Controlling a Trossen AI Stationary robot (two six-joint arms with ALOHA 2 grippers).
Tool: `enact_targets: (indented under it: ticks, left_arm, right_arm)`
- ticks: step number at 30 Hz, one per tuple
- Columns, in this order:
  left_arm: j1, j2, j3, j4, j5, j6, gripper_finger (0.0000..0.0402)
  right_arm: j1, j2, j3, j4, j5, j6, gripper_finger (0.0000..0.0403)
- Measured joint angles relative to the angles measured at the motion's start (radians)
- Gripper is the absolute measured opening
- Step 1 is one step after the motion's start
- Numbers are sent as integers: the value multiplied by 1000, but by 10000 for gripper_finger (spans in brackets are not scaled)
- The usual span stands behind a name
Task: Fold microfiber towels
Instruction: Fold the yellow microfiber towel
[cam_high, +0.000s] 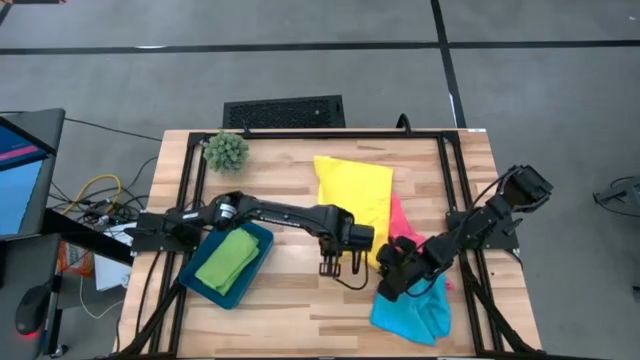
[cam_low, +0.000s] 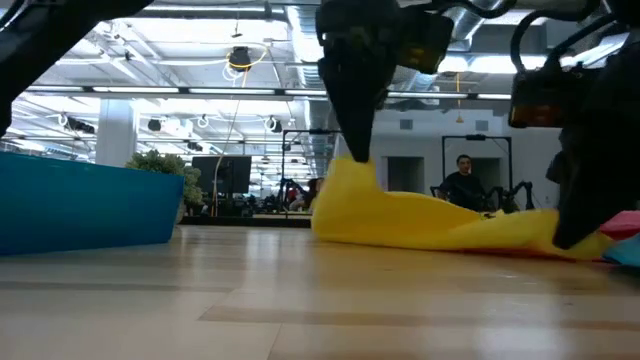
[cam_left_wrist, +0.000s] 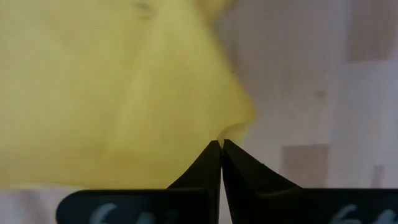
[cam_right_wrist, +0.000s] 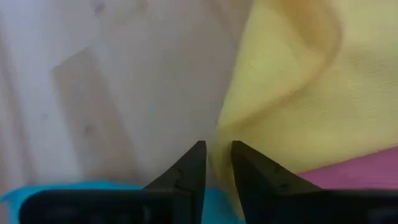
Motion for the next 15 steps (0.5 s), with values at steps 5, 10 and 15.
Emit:
enact_targets:
  ticks: [5, 10, 15]
  left_arm:
    - [-24, -6, 0, -60, -60, -17, 0]
    - [-56, -6, 0, -116, -83, -54, 0]
    - [-94, -25, 0, -139, -184, -95, 0]
  right_arm:
    - [27, -23, 2, 17, -98, -2, 138]
    - [63, -89, 4, 13, -94, 47, 180]
    - [92, -126, 5, 7, -6, 91, 207]
